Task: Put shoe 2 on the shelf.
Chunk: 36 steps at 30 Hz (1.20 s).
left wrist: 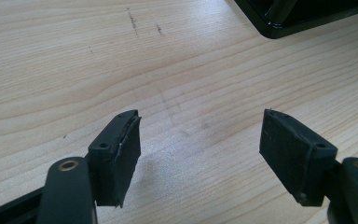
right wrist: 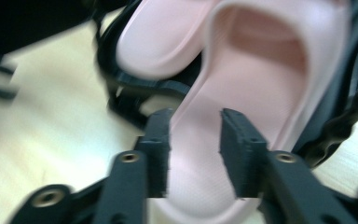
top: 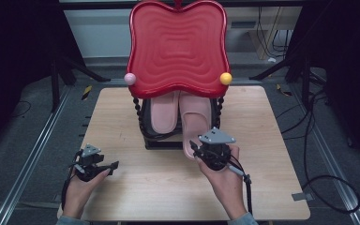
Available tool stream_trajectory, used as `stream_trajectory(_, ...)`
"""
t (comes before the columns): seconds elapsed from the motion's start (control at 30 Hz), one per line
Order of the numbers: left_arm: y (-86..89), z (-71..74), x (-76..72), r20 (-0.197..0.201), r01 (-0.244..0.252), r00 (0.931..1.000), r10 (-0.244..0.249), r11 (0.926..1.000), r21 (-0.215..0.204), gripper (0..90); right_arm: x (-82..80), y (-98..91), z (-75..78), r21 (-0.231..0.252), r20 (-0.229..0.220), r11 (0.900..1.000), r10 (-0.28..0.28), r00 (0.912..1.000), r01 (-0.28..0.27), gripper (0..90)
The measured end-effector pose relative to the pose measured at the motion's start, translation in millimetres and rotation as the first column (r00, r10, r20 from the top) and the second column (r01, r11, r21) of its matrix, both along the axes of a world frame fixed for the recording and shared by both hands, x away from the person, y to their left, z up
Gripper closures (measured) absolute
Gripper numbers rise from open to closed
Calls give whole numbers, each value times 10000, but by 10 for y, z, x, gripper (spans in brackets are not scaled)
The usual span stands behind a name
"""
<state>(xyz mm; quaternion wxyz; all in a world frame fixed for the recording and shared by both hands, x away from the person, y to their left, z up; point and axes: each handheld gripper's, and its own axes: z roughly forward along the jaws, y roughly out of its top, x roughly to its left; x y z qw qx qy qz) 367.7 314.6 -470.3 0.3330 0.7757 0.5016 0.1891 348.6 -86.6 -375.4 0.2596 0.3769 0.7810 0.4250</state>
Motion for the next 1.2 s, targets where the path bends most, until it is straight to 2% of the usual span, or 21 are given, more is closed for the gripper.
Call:
stream_trajectory(0.03, -4, -4, 0, 2, -20, 10000, 20, 10000, -30, 286, -34, -10, 5, -313, -368, 9979, 552, 9978, -564, 755)
stream_trajectory(0.07, -5, -5, 0, -2, -27, 10000, 27, 10000, -24, 286, -34, -10, 5, -313, -368, 9979, 552, 9978, -564, 755)
stream_trajectory(0.1, -7, -4, -2, -10, -22, 10000, 22, 10000, -13, 286, -48, -9, 1, -602, -811, 9895, 1266, 9886, -1317, 788)
stream_trajectory(0.17, -9, -1, -4, -15, 18, 10000, -18, 10000, 22, 286, -60, 11, -15, -1243, -1153, 9736, 1776, 9773, -1916, 804)
stream_trajectory(0.2, -9, -1, -4, -15, 18, 10000, -18, 10000, 22, 286, -60, 11, -15, -1243, -1153, 9736, 1776, 9773, -1916, 804)
stream_trajectory(0.23, -15, 0, -3, -18, 19, 10000, -19, 10000, 31, 285, -68, 31, -37, -1800, -1514, 9515, 2238, 9628, -2495, 814)
stream_trajectory(0.27, -15, 0, -3, -18, 19, 10000, -19, 10000, 31, 286, -68, 31, -37, -1800, -1514, 9515, 2238, 9628, -2495, 814)
stream_trajectory(0.3, -15, -1, -2, -21, 26, 10000, -26, 10000, 36, 286, -69, 51, -63, -2053, -1889, 9310, 2649, 9456, -3018, 831)
stream_trajectory(0.33, -15, -1, -3, -26, 33, 10000, -33, 10000, 34, 286, -69, 51, -63, -2053, -1889, 9310, 2649, 9456, -3018, 831)
stream_trajectory(0.37, -14, -2, -3, -22, 30, 10000, -30, 10000, 36, 286, -65, 63, -95, -2331, -2278, 9112, 2884, 9300, -3397, 846)
stream_trajectory(0.4, -9, -1, -4, -21, 26, 10000, -26, 10000, 30, 286, -65, 63, -95, -2331, -2278, 9112, 2884, 9300, -3397, 846)
stream_trajectory(0.47, -1, 4, -6, -6, -25, 10000, 25, 10000, -4, 286, -61, 69, -128, -2530, -2542, 8997, 2929, 9218, -3556, 859)
stream_trajectory(0.53, 0, 8, -8, -5, -23, 10000, 23, 10000, 12, 286, -55, 61, -153, -2559, -2704, 9006, 2822, 9205, -3513, 889)
stream_trajectory(0.6, -4, 7, -7, 1, 20, 10000, -20, 10000, 7, 286, -56, 44, -177, -2684, -2754, 8960, 2804, 9195, -3536, 898)
stream_trajectory(0.83, -23, -8, -3, -50, 68, 10000, -68, 10000, 57, 286, -33, -51, -251, -3008, -2715, 8931, 2561, 9277, -3346, 900)
stream_trajectory(0.93, -24, -12, -3, -61, 73, 10000, -73, 9999, 70, 286, 15, -69, -290, -3080, -2924, 8891, 2503, 9230, -3386, 900)
stream_trajectory(0.97, -25, -14, -3, -62, 75, 10000, -74, 9999, 72, 286, 40, -61, -335, -3270, -3168, 8786, 2452, 9162, -3482, 900)
stream_trajectory(1.03, -27, -17, -3, -71, 87, 9999, -86, 9999, 73, 286, 69, -59, -371, -3337, -3237, 8753, 2423, 9146, -3499, 900)
stream_trajectory(1.07, -27, -18, -4, -71, 78, 9999, -78, 9999, 77, 286, 69, -59, -371, -3337, -3237, 8753, 2423, 9146, -3499, 900)
stream_trajectory(1.17, -21, -20, -1, -76, 55, 10000, -54, 10000, 35, 286, 135, -73, -359, -3238, -3165, 8863, 2282, 9207, -3310, 900)
stream_trajectory(1.2, -21, -20, -1, -76, 55, 10000, -54, 10000, 35, 285, 154, -74, -349, -3189, -3228, 8880, 2270, 9188, -3314, 900)
